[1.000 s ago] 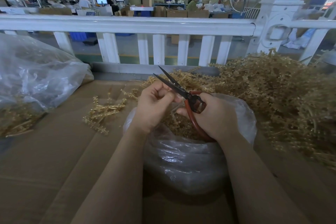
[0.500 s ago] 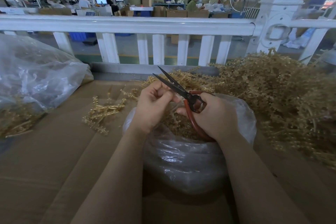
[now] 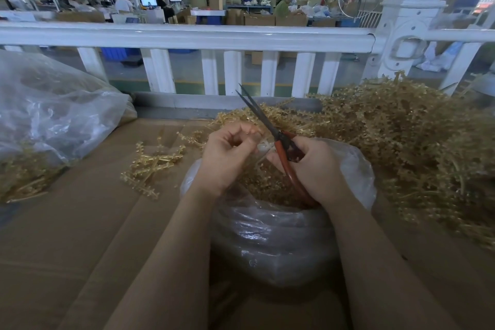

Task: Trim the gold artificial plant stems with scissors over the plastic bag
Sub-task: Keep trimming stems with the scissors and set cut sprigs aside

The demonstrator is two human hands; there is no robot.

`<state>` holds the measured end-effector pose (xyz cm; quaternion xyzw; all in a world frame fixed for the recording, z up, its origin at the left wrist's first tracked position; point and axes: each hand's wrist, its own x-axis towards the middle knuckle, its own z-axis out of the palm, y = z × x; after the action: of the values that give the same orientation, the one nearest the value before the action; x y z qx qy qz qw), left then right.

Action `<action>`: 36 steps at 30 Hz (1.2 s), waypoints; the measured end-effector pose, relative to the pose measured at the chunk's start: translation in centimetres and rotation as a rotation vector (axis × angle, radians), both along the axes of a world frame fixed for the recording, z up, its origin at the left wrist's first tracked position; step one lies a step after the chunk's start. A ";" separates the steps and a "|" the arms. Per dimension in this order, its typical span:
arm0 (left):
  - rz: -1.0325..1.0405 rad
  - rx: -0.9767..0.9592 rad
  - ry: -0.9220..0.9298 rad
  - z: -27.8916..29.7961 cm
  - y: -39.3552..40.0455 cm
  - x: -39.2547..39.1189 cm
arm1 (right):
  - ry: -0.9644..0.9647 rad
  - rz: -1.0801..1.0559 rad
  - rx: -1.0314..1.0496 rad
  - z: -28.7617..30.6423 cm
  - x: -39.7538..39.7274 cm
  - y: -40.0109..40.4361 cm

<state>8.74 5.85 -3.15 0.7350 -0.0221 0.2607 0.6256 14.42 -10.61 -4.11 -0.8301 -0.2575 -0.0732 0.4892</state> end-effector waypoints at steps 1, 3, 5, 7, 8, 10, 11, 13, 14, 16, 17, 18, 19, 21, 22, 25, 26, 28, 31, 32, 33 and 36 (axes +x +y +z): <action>-0.006 0.009 0.007 0.0 0.0 0.0 | 0.021 0.022 0.036 0.0 0.0 0.0; -0.024 -0.010 0.019 0.1 -0.1 0.1 | 0.082 0.051 0.110 0.1 0.1 0.1; -0.065 -0.110 0.042 0.2 -0.2 -0.1 | 0.150 0.074 0.191 0.3 0.0 0.0; -0.087 -0.243 0.113 0.2 -0.1 -0.2 | 0.184 0.102 0.271 0.5 0.0 -0.3; -0.098 -0.311 0.156 0.2 0.1 -0.1 | 0.190 0.116 0.317 0.6 -0.1 -0.4; -0.142 -0.441 0.199 0.2 0.4 -0.1 | 0.227 0.151 0.461 0.9 -0.1 -0.7; -0.160 -0.477 0.207 0.1 0.5 0.0 | 0.254 0.163 0.533 1.0 -0.2 -0.8; -0.175 -0.502 0.228 0.3 0.5 0.0 | 0.273 0.165 0.616 1.0 -0.1 -1.0; -0.180 -0.499 0.247 0.2 0.6 0.0 | 0.273 0.164 0.630 1.0 -0.1 -1.1; -0.205 -0.481 0.302 0.2 0.6 -0.1 | 0.282 0.159 0.650 0.8 0.1 -1.1; -0.243 -0.463 0.330 0.2 0.6 -0.2 | 0.291 0.159 0.663 0.7 0.2 -1.1; -0.298 -0.442 0.349 0.2 0.7 -0.2 | 0.299 0.161 0.677 0.6 0.2 -1.0; -0.358 -0.411 0.362 0.2 0.7 -0.3 | 0.304 0.166 0.690 0.5 0.2 -1.0; -0.440 -0.343 0.376 0.1 0.7 -0.3 | 0.307 0.179 0.705 0.5 0.2 -1.0; -0.458 -0.324 0.378 0.1 0.7 -0.3 | 0.308 0.181 0.707 0.5 0.2 -1.0; -0.448 -0.308 0.364 0.1 0.6 -0.3 | 0.299 0.170 0.703 0.5 0.2 -0.8; -0.442 -0.311 0.345 0.2 0.4 -0.3 | 0.297 0.172 0.703 0.5 0.1 -0.8; -0.429 -0.329 0.311 0.4 0.3 -0.4 | 0.292 0.185 0.702 0.6 0.0 -0.7; -0.426 -0.398 0.290 0.5 0.2 -0.2 | 0.266 0.191 0.676 0.6 -0.2 -0.5; -0.427 -0.412 0.290 0.5 0.2 -0.2 | 0.250 0.186 0.657 0.6 -0.2 -0.4; -0.422 -0.400 0.289 0.5 0.2 -0.1 | 0.236 0.184 0.641 0.6 -0.2 -0.4; -0.401 -0.352 0.278 0.4 0.1 -0.1 | 0.213 0.199 0.642 0.6 -0.2 -0.2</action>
<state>8.64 5.98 -2.78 0.6247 -0.0353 0.0284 0.7795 14.17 -10.82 -3.50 -0.6076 -0.2484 -0.0154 0.7542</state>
